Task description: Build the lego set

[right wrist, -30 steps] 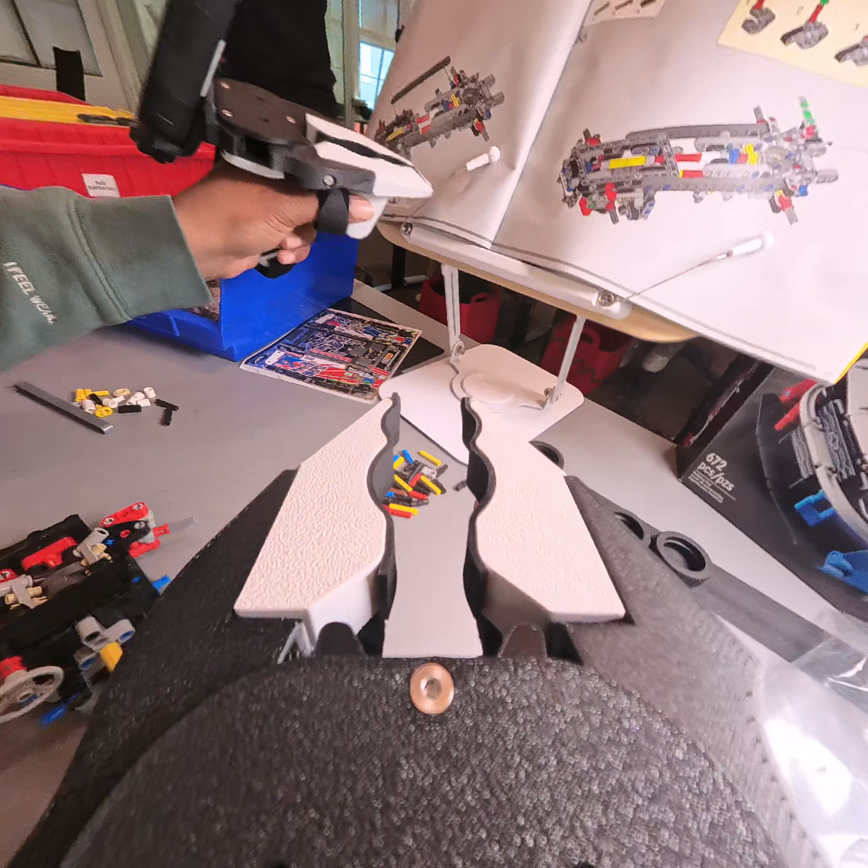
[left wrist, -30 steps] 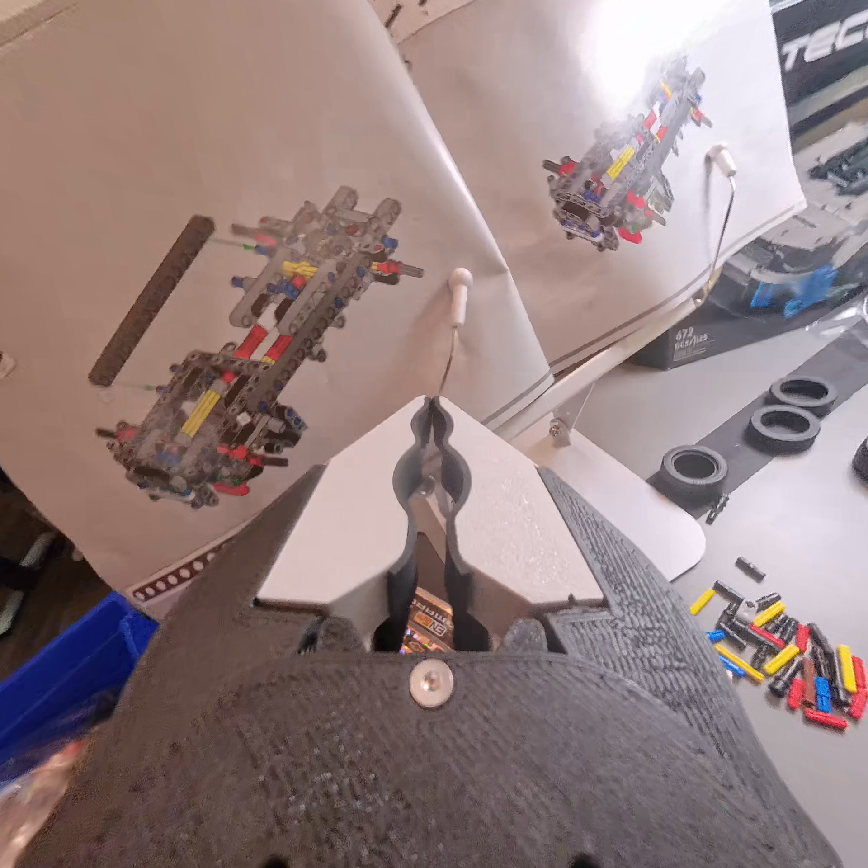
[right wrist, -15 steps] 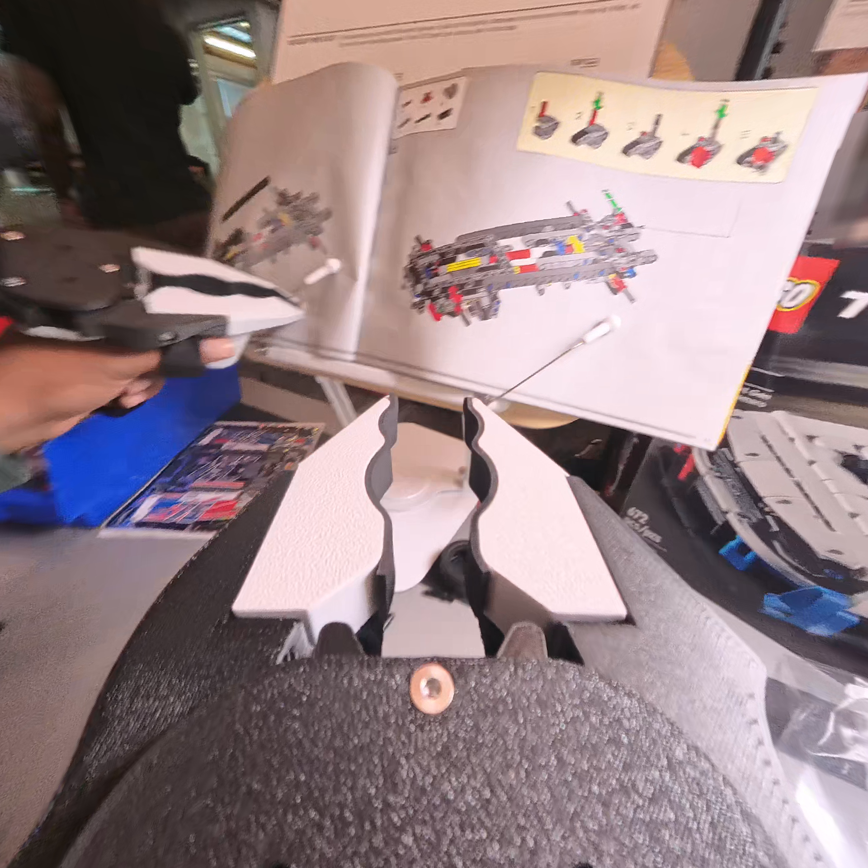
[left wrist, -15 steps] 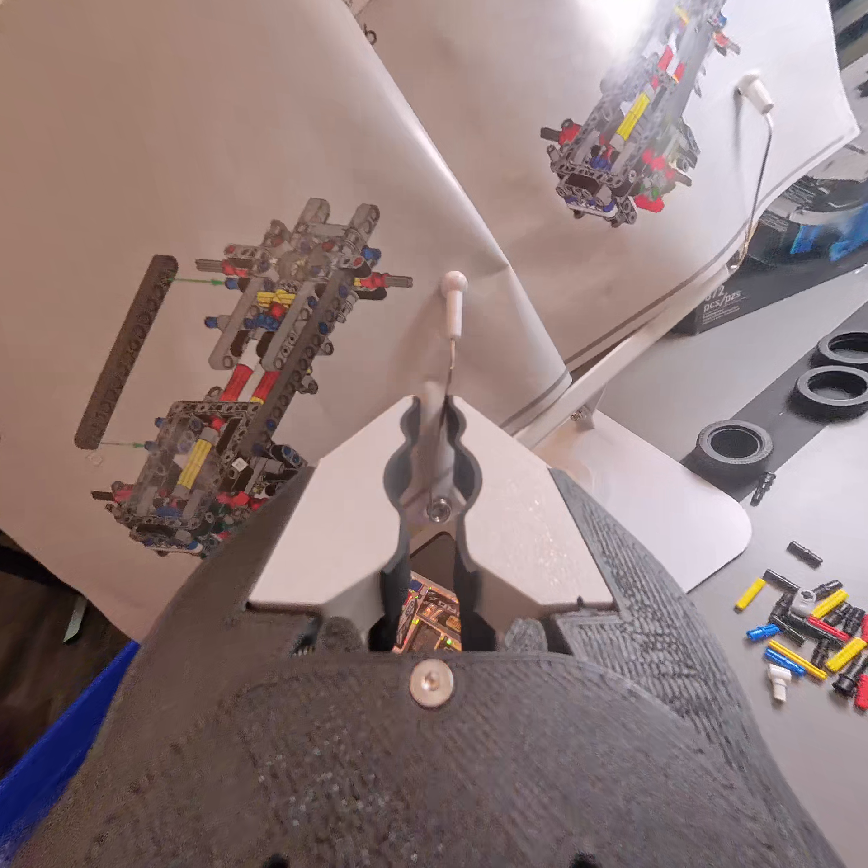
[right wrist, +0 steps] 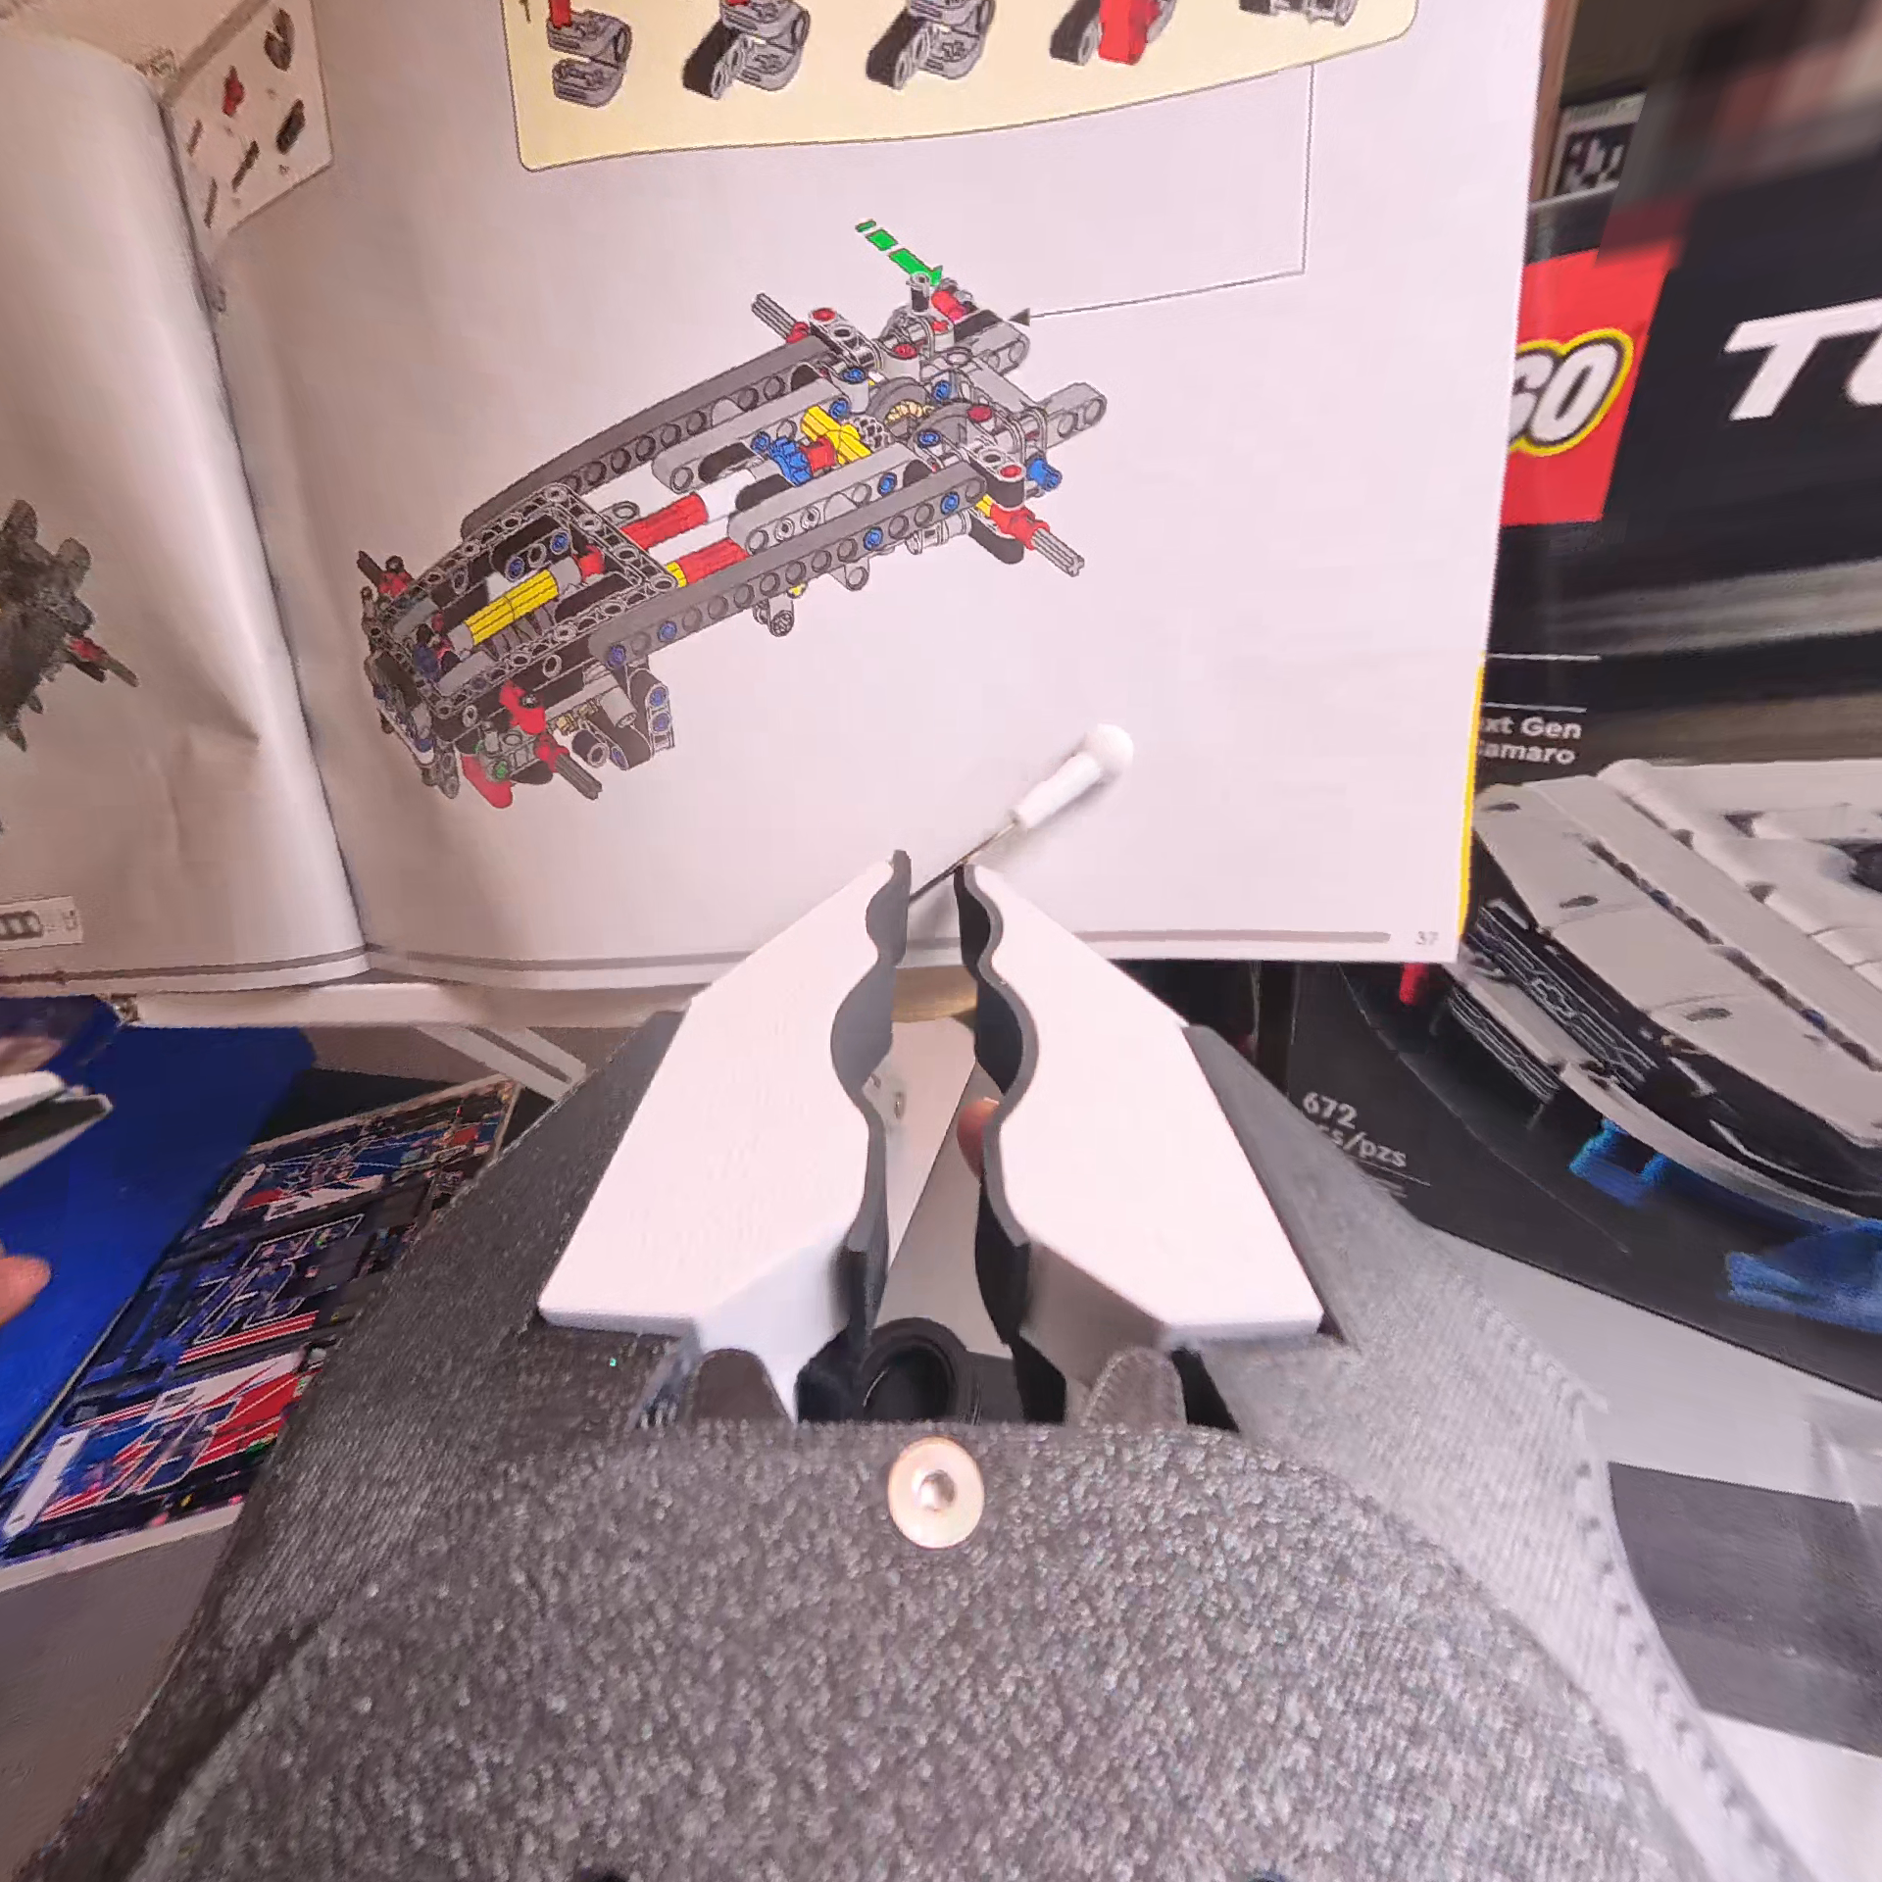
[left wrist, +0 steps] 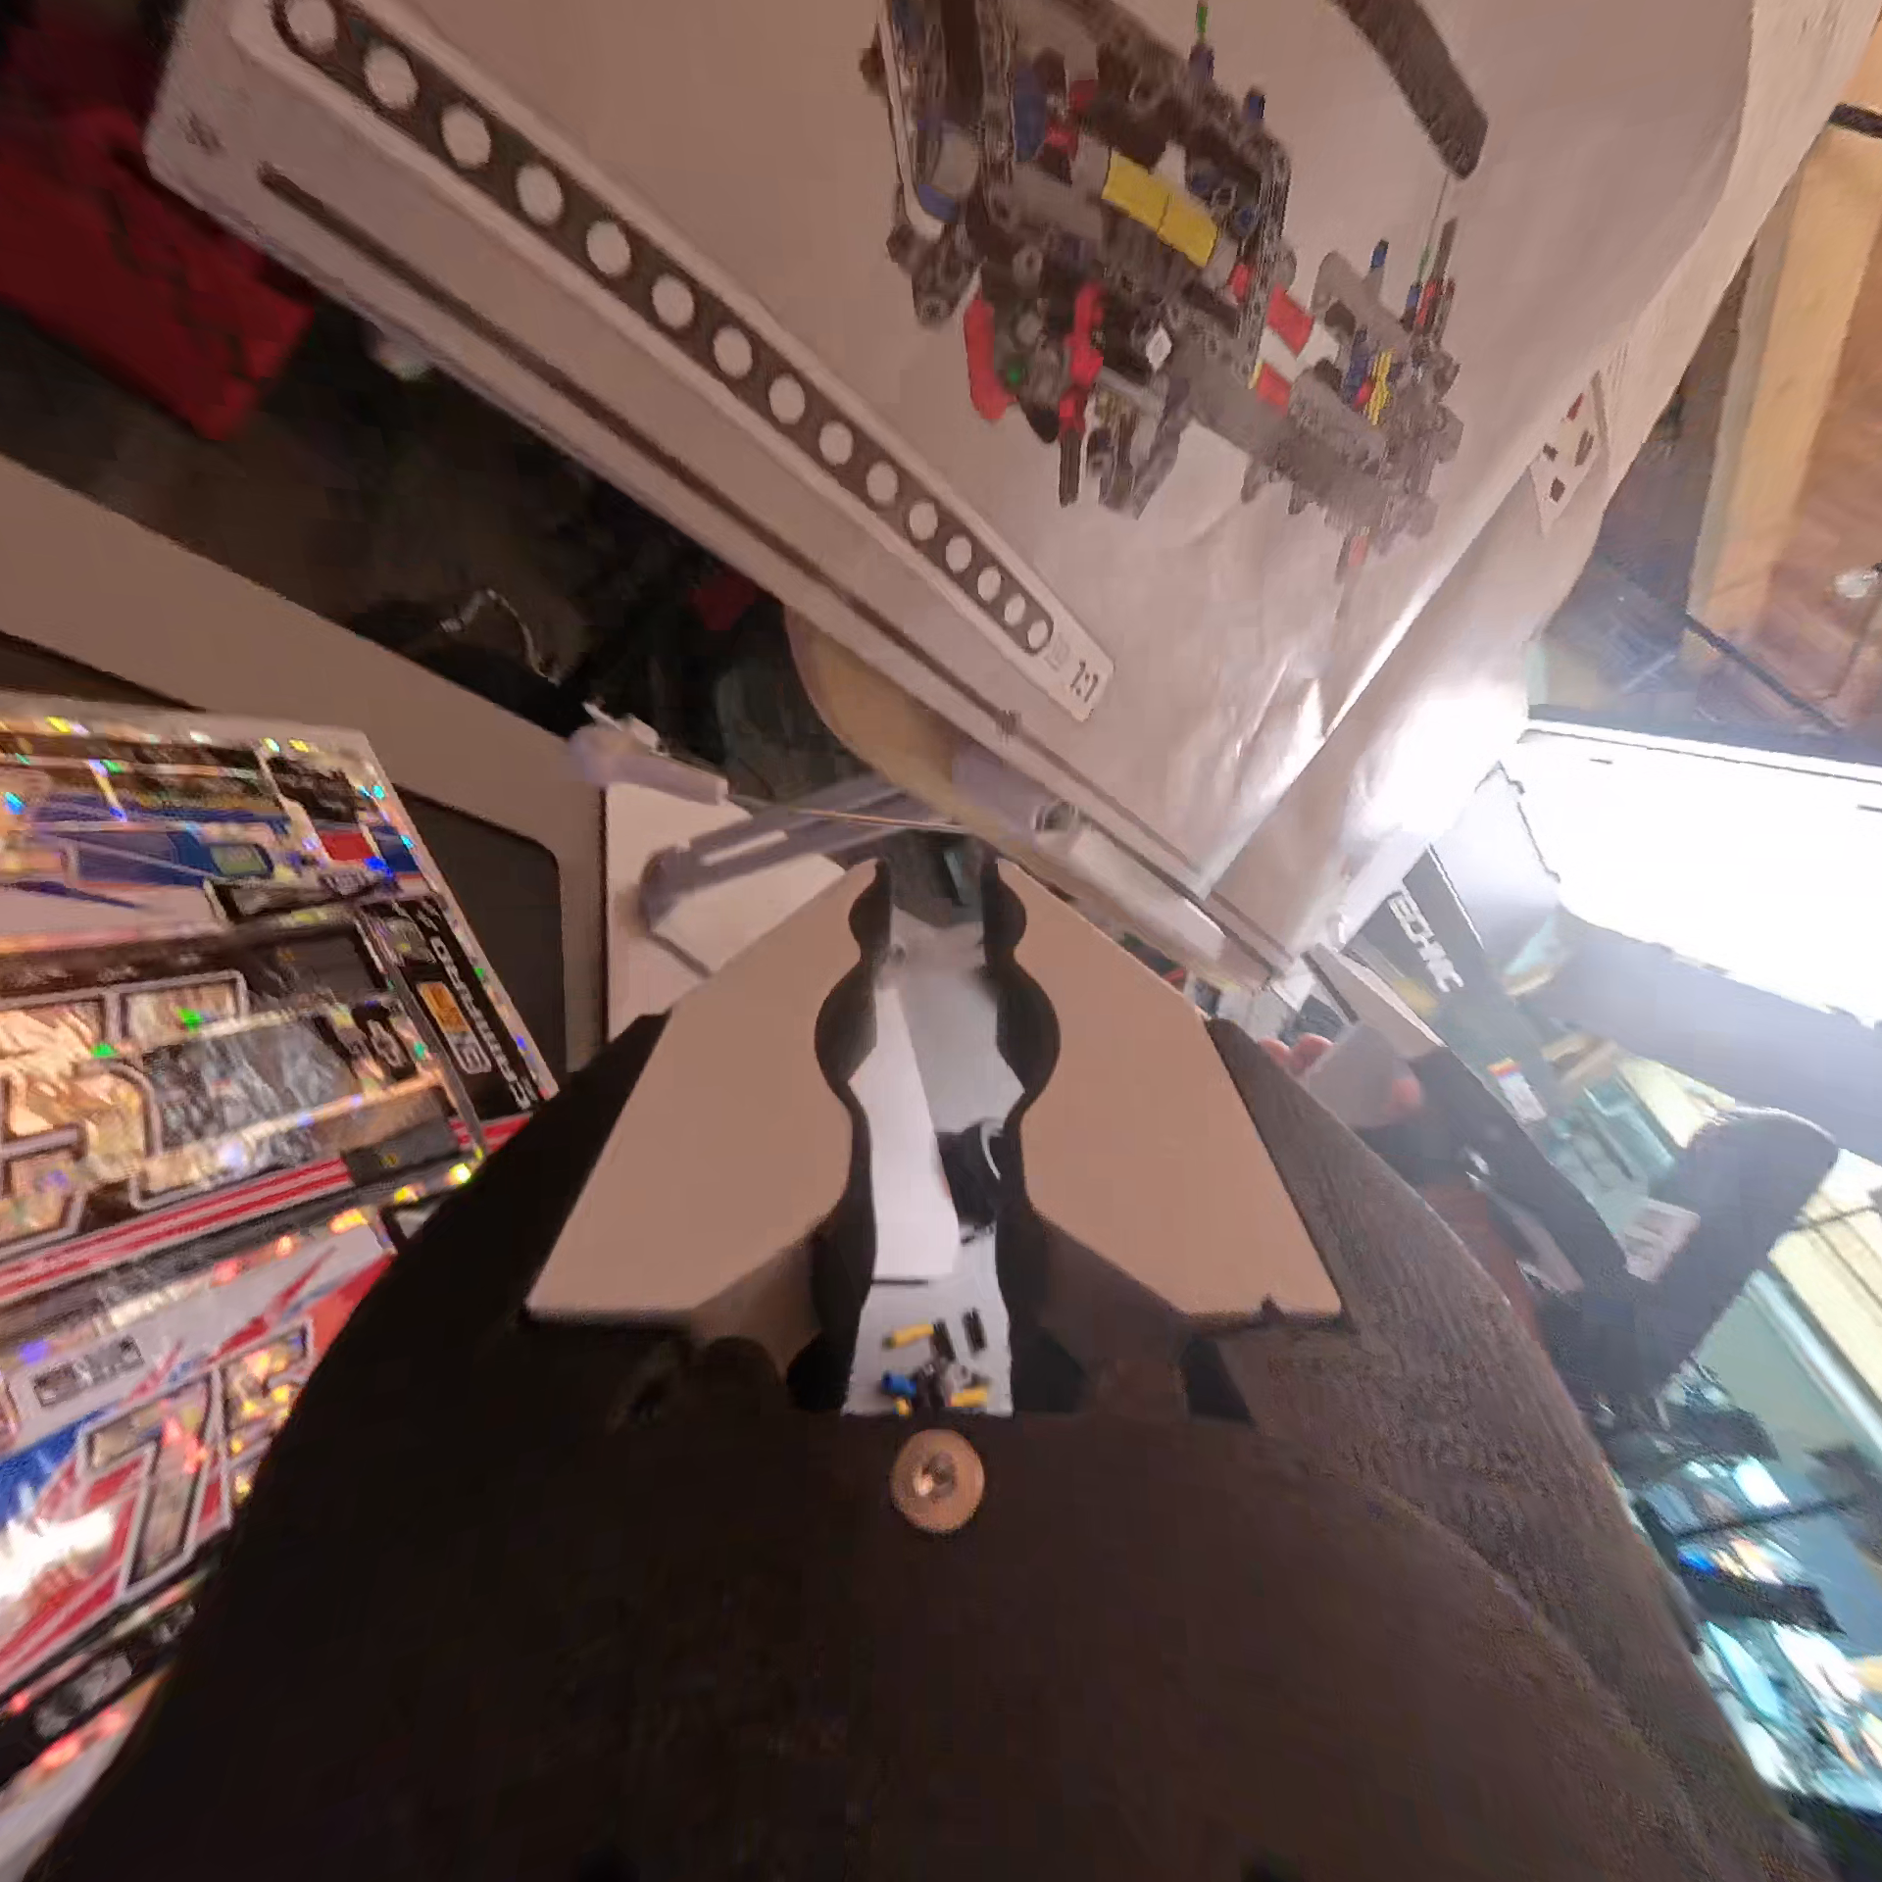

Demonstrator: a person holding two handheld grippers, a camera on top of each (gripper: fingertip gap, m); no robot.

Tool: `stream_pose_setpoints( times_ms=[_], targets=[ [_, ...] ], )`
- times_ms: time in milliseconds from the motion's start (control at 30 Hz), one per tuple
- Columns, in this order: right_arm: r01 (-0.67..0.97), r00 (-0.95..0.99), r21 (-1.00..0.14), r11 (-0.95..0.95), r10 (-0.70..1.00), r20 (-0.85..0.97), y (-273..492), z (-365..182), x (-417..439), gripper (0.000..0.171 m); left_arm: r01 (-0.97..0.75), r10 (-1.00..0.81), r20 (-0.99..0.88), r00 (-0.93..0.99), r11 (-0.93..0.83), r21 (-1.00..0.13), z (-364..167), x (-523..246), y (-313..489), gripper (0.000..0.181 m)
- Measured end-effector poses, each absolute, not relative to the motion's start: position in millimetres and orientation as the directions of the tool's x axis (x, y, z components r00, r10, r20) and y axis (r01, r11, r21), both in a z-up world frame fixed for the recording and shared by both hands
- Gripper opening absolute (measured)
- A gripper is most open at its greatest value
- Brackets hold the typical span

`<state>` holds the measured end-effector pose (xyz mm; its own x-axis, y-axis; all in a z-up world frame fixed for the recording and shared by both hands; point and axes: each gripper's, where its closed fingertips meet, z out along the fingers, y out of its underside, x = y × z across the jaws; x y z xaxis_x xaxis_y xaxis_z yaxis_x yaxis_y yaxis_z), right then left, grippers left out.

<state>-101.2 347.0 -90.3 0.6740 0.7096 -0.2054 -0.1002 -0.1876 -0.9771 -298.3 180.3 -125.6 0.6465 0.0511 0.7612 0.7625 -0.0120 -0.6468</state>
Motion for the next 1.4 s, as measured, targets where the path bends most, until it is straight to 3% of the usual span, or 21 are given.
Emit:
stream_pose_setpoints(
  times_ms=[100,200,300,367,533,600,767,900,1100,1267,1300,1400],
  targets=[
    [-0.135,0.636,-0.963,-0.232,0.725,-0.264,346,-99,-97,0.009,0.738,-0.004,0.739,0.673,-0.065,-0.672,-117,-278,169,0.024],
    [-0.110,0.611,-0.964,-0.241,0.748,-0.257,340,-106,-94,0.013,0.577,-0.008,0.577,0.816,-0.017,-0.816,-85,-275,156,0.028],
    [-0.078,0.628,-0.964,-0.254,0.738,-0.246,338,-110,-80,0.023,0.315,0.125,0.315,0.941,0.022,-0.949,-58,-302,153,0.045],
    [-0.075,0.657,-0.969,-0.236,0.719,-0.226,338,-104,-65,0.035,0.237,0.169,0.230,0.958,-0.023,-0.971,-54,-318,161,0.056],
    [-0.012,0.637,-0.999,-0.049,0.770,-0.046,310,-66,-71,0.044,0.090,0.264,0.045,0.963,-0.161,-0.983,-67,-354,191,0.102],
    [0.027,0.603,-1.000,-0.009,0.798,0.009,297,-58,-85,0.046,0.069,0.250,0.018,0.968,-0.199,-0.978,-76,-351,204,0.096],
    [0.070,0.518,-0.997,0.010,0.854,0.045,273,-55,-110,0.045,0.041,0.264,0.022,0.964,-0.066,-0.997,-56,-332,199,0.040],
    [0.067,0.467,-0.997,0.040,0.882,0.066,253,-52,-123,0.045,0.009,0.189,0.010,0.982,0.007,-1.000,-41,-301,191,0.021],
    [-0.046,0.375,-0.995,0.088,0.925,0.065,214,-6,-139,0.051,-0.056,-0.088,-0.071,0.994,0.156,-0.986,-5,-212,188,0.028],
    [-0.084,0.302,-0.995,-0.052,0.950,-0.075,213,24,-146,0.069,-0.109,-0.411,-0.136,0.901,0.089,-0.990,-27,-128,205,0.042],
    [-0.047,0.307,-0.996,-0.074,0.948,-0.085,219,19,-148,0.066,-0.120,-0.449,-0.141,0.883,0.076,-0.990,-32,-119,206,0.045],
    [0.018,0.361,-0.998,-0.062,0.931,-0.051,244,7,-141,0.023,-0.148,-0.508,-0.160,0.847,0.064,-0.987,-41,-104,202,0.052]
  ],
)
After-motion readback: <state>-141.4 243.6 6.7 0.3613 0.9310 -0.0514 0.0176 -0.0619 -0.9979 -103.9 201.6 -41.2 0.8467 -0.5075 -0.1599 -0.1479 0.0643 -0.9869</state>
